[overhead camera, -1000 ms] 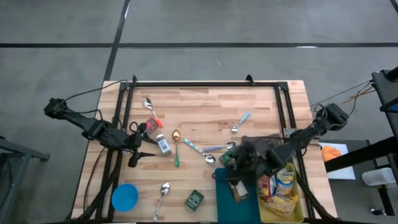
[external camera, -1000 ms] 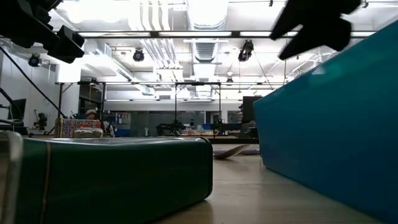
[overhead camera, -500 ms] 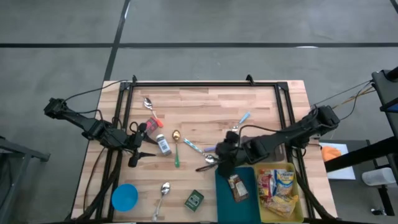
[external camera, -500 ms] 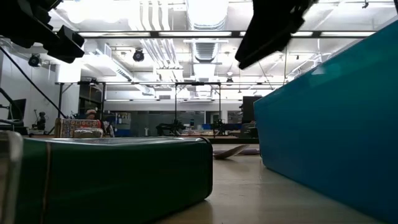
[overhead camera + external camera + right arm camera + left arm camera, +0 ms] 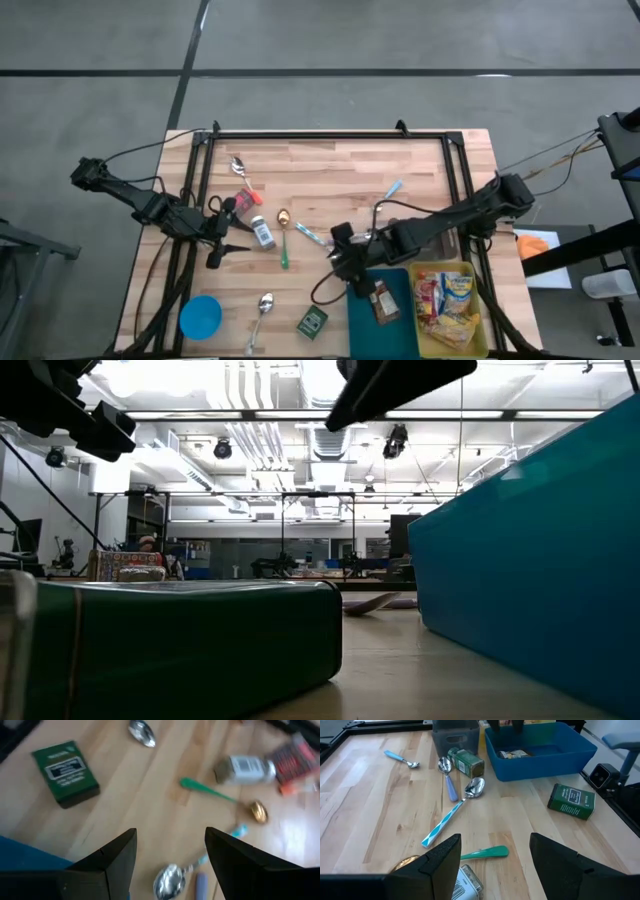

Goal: Pick & Place Food Item
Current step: Put the black seasoning can into the blue bin

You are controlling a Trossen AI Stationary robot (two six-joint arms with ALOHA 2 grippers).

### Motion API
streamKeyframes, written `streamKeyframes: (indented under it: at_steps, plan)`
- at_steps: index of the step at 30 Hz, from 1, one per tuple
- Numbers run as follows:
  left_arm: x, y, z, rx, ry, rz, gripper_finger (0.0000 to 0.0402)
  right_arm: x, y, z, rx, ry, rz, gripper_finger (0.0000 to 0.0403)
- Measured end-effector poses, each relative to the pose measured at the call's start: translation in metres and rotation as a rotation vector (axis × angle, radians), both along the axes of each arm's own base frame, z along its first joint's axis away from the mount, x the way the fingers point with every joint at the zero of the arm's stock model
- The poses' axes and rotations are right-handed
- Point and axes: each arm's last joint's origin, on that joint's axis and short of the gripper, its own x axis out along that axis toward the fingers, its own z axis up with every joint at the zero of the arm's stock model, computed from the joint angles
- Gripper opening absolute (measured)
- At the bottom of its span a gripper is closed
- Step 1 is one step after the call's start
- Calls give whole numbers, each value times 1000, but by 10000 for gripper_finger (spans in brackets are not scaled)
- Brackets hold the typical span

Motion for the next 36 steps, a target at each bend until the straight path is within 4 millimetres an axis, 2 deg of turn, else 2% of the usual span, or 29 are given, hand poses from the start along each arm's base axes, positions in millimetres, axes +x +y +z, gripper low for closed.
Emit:
streamKeyframes:
  at_steps: [11, 21, 26, 36]
  plan:
    - [0, 0, 0, 0, 0, 0, 241, 15, -7, 0, -54, -82, 168, 232]
    - [0, 0, 0, 0, 0, 1, 241, 22, -18, 5, 9, -138, 248, 232]
    - [0, 0, 0, 0, 0, 1, 241, 26, -11, 2, 20, -186, 311, 232]
    - [0, 0, 0, 0, 0, 0, 241, 39, 15, -30, 19, -152, 359, 232]
